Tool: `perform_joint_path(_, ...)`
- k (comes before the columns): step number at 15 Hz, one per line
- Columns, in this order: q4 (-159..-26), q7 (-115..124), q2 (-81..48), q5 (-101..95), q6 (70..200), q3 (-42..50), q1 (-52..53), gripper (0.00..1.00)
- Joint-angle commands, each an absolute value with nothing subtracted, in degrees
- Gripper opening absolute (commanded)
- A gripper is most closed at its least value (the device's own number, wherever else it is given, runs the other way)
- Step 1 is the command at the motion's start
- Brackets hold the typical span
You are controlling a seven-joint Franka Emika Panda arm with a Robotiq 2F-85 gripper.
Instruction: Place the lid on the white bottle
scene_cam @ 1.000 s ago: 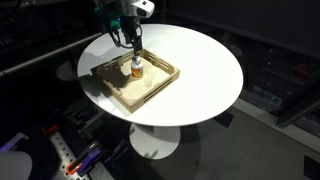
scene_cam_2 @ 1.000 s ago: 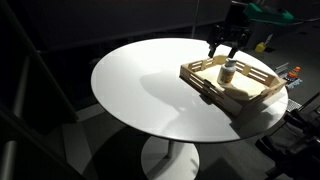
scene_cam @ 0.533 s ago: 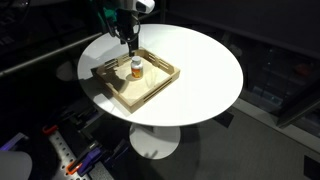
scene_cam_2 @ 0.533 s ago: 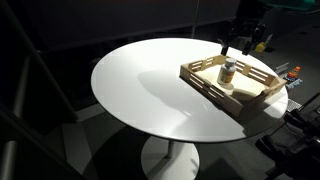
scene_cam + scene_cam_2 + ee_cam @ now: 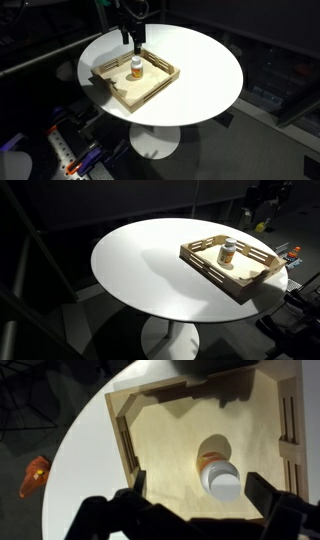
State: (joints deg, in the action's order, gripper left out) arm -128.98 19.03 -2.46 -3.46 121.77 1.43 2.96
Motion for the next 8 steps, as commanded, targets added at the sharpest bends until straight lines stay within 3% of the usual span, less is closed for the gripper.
perform_joint_path(1,-129.7,18.2,3.7,-6.5,116.4,1.1,1.7,1.0)
perform_joint_path(8,-129.0,18.6,6.1,-6.3,114.4,0.4,0.9,1.0)
